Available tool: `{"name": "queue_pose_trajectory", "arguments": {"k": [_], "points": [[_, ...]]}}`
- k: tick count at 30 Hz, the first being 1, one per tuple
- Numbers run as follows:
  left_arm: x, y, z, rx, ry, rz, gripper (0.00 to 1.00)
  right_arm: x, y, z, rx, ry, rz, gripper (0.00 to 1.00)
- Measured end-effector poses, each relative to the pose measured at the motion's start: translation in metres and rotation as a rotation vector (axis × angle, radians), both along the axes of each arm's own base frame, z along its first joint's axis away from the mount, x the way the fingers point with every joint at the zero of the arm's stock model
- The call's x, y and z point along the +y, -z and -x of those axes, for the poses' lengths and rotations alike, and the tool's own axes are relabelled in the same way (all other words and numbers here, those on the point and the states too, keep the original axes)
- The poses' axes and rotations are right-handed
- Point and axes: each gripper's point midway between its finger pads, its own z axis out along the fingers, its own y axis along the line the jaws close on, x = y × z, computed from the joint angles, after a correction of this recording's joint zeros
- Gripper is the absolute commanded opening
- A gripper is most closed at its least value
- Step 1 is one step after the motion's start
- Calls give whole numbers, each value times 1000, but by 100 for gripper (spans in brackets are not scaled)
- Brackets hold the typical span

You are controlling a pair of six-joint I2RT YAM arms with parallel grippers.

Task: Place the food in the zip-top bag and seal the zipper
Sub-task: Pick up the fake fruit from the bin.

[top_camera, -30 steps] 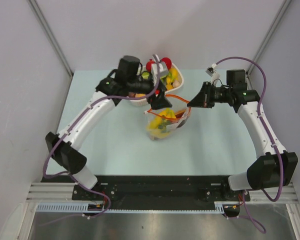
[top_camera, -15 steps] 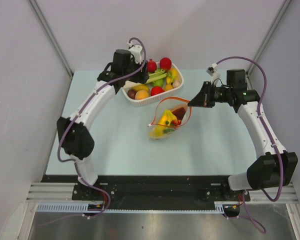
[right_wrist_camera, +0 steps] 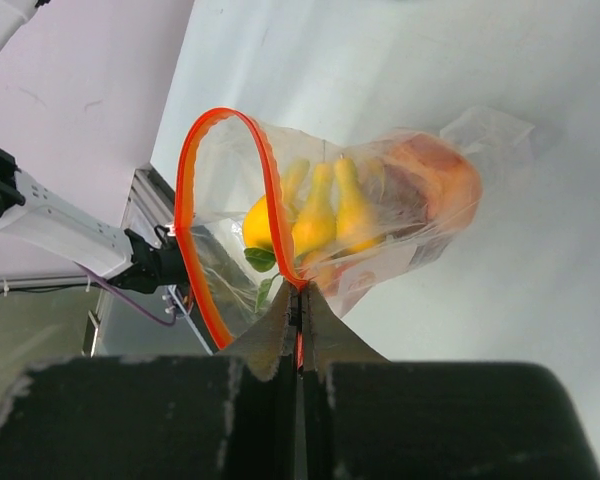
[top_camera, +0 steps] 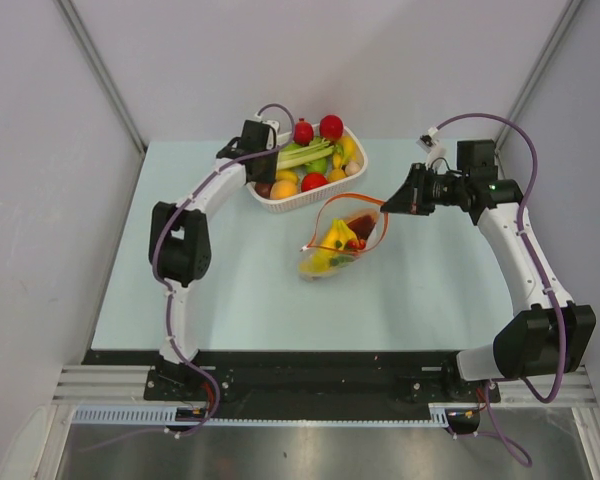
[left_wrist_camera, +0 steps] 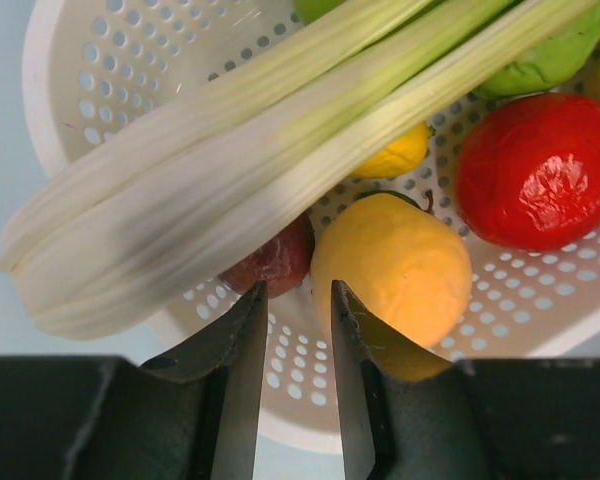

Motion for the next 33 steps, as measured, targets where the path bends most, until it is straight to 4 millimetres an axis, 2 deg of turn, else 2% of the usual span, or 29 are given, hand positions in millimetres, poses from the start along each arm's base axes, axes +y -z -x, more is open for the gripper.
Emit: {"name": "queue_pose_trajectory", "arguments": {"k": [3, 9, 15, 26, 30, 33], "points": [[1, 7, -6, -1, -11, -10, 46, -1, 1, 0, 1, 4, 3, 0], [8, 27, -13, 16, -46, -59, 50, -2, 1, 0, 3, 6, 5, 0], [11, 40, -28, 23, -67, -104, 69, -3, 1, -1, 4, 9, 5, 0], [6, 51, -32, 48, -60, -109, 69, -6, 0, -1, 7, 17, 8, 0], [0, 55, -31, 61, -39, -85, 76, -8, -1, -1, 6, 21, 9, 0], [-4, 56, -30, 67, -25, -74, 73, -8, -2, -2, 3, 22, 10, 0]]}}
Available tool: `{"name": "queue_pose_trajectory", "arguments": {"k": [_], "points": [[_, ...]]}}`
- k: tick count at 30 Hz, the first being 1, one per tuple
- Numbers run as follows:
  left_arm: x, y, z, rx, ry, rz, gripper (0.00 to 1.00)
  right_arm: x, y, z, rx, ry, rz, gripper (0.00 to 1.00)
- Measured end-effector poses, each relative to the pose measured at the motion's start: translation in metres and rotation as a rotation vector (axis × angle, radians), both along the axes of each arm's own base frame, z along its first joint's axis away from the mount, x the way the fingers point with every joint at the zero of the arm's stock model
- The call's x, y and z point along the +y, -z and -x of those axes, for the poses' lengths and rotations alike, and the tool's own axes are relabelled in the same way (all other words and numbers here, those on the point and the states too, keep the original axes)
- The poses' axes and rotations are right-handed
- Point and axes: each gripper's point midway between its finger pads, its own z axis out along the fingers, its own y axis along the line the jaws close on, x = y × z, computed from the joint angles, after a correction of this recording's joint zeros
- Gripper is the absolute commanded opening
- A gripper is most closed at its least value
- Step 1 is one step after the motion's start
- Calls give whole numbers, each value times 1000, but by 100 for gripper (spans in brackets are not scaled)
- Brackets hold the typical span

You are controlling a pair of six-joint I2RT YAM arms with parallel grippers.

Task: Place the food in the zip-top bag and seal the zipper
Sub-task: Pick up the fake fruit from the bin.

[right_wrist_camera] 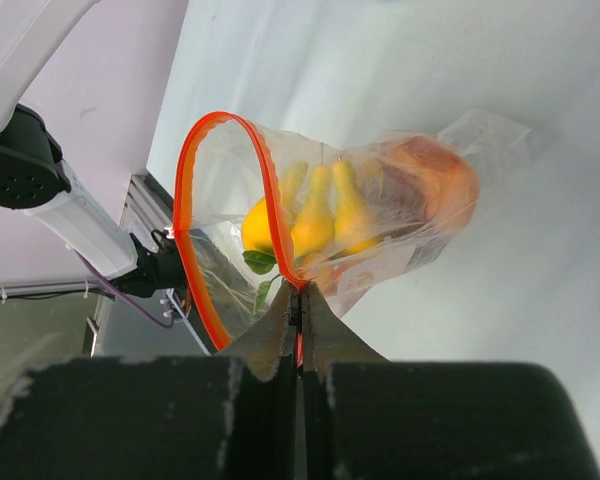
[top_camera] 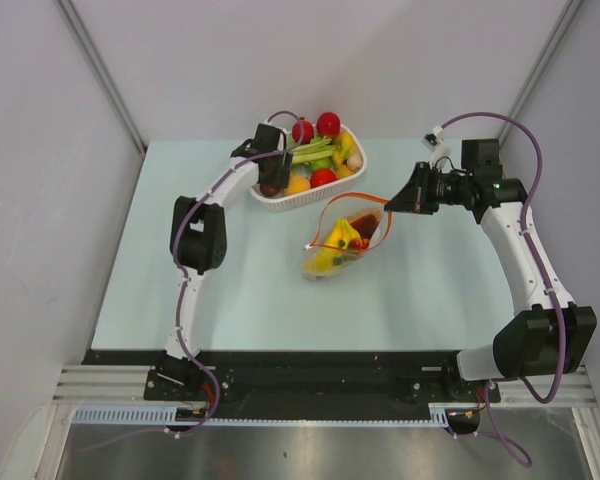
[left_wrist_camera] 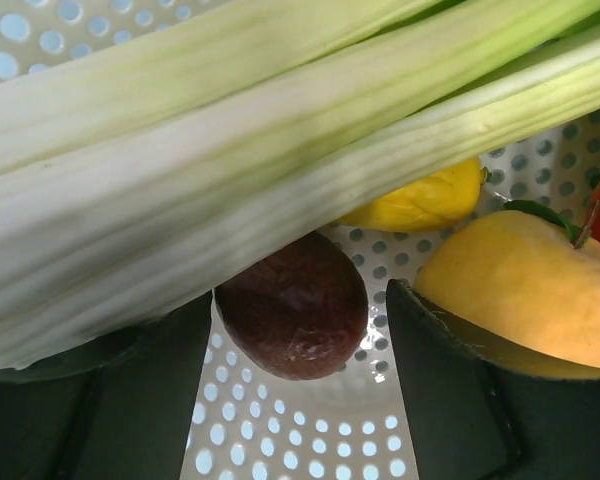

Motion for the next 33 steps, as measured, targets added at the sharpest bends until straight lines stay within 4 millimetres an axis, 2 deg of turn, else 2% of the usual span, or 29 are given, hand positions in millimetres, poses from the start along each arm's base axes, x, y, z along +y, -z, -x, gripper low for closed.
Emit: {"name": "queue_pose_trajectory", "arguments": {"k": [4, 12, 16, 19, 22, 24, 28, 31, 33], "points": [[-2, 4, 1, 9, 8, 6, 68, 0, 0, 0, 0, 0, 0, 0], [-6, 7, 5, 16, 24, 29, 50, -1, 0, 0, 0, 2, 0, 0], [-3, -2, 20, 11, 33, 30, 46, -1, 0, 0, -5, -1, 3, 0], [1, -18, 35, 1, 42, 27, 45, -1, 0, 0, -5, -2, 4, 0], [4, -48, 44, -48, 56, 32, 45, -1, 0, 0, -6, -3, 4, 0], [5, -76, 46, -104, 66, 47, 43, 1, 0, 0, -7, -7, 3, 0], [-11, -138, 57, -215, 159, 148, 43, 4, -1, 2, -9, -17, 2, 0], [-33, -178, 85, -277, 303, 258, 45, 6, -1, 3, -10, -25, 0, 0], [-53, -206, 112, -313, 426, 318, 46, 8, -2, 3, -11, -26, -2, 0]]}}
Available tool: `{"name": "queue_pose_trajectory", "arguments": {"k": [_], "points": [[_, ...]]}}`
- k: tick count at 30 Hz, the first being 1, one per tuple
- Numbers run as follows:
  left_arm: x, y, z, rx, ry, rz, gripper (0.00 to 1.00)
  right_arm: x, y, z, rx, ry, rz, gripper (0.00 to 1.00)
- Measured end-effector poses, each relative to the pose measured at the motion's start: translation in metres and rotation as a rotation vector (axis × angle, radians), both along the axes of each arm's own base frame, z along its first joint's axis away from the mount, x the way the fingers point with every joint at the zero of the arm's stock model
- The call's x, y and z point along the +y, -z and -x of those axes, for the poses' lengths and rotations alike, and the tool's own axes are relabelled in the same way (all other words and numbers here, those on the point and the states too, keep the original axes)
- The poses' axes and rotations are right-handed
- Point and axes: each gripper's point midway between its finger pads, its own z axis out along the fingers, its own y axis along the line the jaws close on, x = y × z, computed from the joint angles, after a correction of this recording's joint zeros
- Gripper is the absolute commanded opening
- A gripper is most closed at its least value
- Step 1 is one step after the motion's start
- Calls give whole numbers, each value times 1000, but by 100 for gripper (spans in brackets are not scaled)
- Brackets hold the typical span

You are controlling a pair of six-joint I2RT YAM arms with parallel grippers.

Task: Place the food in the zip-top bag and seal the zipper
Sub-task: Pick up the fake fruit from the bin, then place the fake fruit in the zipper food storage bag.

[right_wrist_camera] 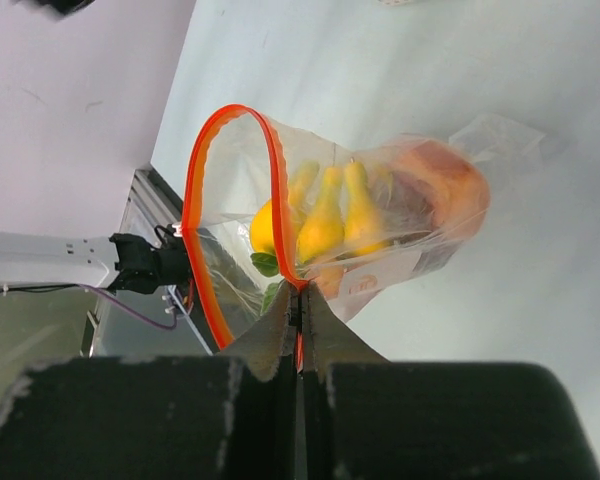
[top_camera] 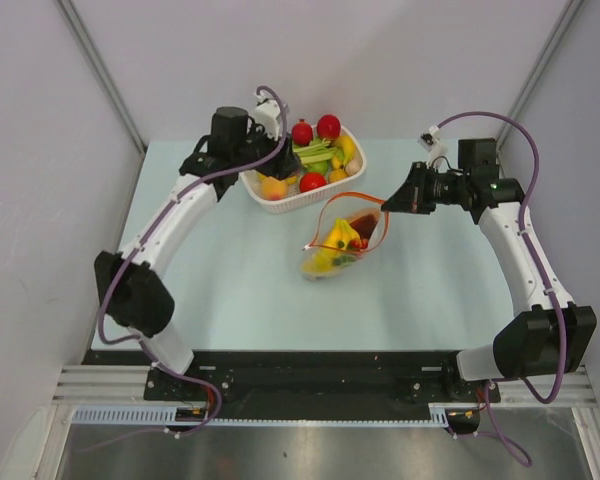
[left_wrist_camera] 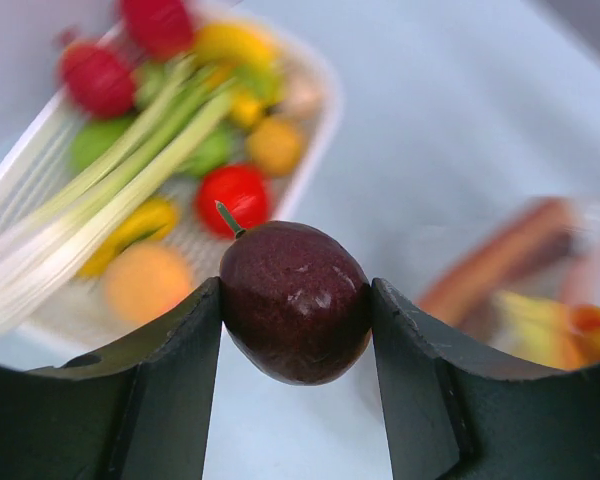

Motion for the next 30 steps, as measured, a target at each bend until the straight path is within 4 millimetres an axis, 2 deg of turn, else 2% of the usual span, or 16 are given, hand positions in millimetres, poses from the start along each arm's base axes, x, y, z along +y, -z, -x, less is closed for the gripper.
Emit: {"name": "queue_pose_trajectory", "arguments": {"k": [4, 7, 9, 12, 16, 18, 20, 23, 27, 30], "points": [[-55, -63, 69, -138, 320, 82, 48, 2, -2, -1, 0, 2, -10, 0], [-89, -89, 121, -214, 542, 119, 51, 4, -4, -2, 5, 6, -22, 0], [-111, -92, 150, -244, 673, 117, 51, 5, -6, -2, 7, 9, -31, 0], [-135, -70, 172, -228, 781, 72, 54, 6, -9, -3, 12, 12, -46, 0], [-162, -22, 175, -155, 828, 0, 60, 7, -11, -3, 19, 14, -58, 0], [-174, 9, 170, -101, 815, -48, 65, 8, -11, -2, 22, 12, -62, 0], [-181, 33, 159, -59, 787, -94, 68, 8, -11, -2, 24, 12, -62, 0], [-188, 57, 136, -23, 736, -152, 80, 8, -11, -2, 29, 14, -63, 0], [-184, 75, 129, 16, 718, -206, 100, 7, -11, -2, 33, 18, -67, 0], [-176, 70, 134, 21, 735, -184, 100, 6, -12, -2, 37, 21, -71, 0]]}}
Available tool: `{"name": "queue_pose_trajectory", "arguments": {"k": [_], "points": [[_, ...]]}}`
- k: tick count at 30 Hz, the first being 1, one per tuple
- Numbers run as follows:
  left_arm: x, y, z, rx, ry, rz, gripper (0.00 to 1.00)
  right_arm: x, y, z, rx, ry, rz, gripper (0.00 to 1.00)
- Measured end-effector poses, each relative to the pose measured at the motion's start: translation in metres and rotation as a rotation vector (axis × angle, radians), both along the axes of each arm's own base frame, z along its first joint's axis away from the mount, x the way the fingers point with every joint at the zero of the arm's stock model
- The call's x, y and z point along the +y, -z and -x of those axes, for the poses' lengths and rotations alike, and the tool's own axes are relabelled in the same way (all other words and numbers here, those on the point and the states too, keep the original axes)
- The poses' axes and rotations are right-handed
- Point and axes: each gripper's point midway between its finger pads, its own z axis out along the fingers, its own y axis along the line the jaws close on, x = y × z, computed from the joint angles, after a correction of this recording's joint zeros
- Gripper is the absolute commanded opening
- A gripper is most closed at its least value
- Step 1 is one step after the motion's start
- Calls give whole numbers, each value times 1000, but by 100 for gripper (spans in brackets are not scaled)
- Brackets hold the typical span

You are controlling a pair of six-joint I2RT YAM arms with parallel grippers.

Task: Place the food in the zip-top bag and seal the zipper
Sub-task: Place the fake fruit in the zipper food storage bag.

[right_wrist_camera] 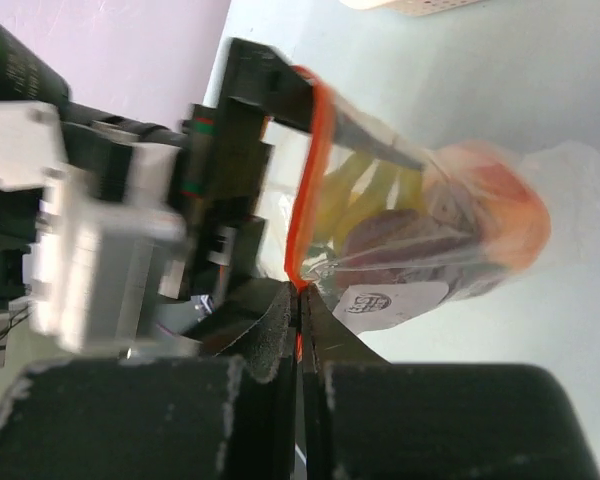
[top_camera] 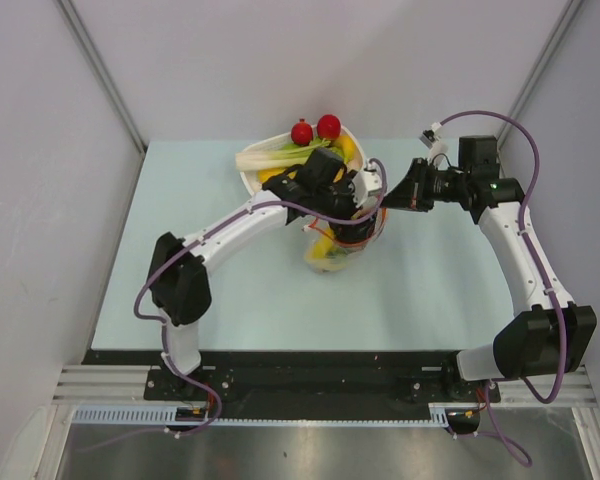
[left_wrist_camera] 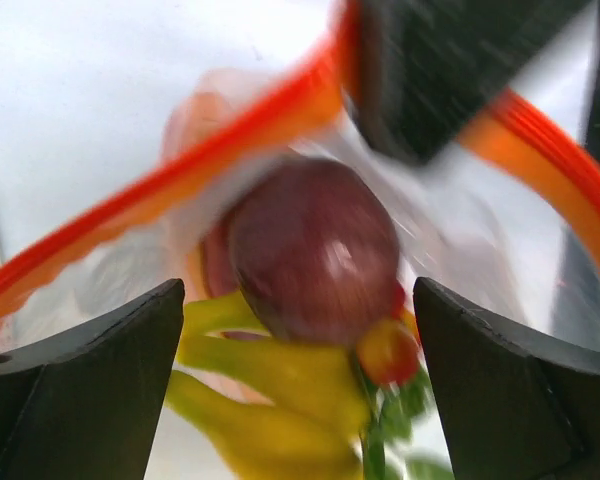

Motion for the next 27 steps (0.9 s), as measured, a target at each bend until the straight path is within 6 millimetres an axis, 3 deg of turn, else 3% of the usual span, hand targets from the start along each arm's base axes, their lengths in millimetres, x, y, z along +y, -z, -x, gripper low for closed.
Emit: {"name": "queue_pose_trajectory", "arguments": {"k": [4, 10, 13, 16, 17, 21, 24, 27], "points": [[22, -32, 11, 34, 7, 97, 100, 0, 0, 0, 3, 2, -3, 0], [65, -131, 8, -52, -35, 359, 100, -4, 0, -2, 15, 19, -8, 0], [96, -149, 9, -97, -60, 441, 100, -6, 1, -4, 20, 27, -9, 0], [126, -129, 8, -103, -108, 437, 96, -7, 1, -5, 23, 30, -10, 0], [134, -117, 5, -103, -136, 416, 90, -7, 2, -5, 25, 31, -10, 0], [148, -79, -17, -107, -222, 330, 86, -7, 3, -6, 28, 32, -10, 0], [165, -47, -55, -123, -312, 219, 80, -8, 4, -7, 28, 32, -8, 0], [180, -24, -106, -102, -415, 112, 89, -8, 4, -8, 28, 34, -8, 0]]}}
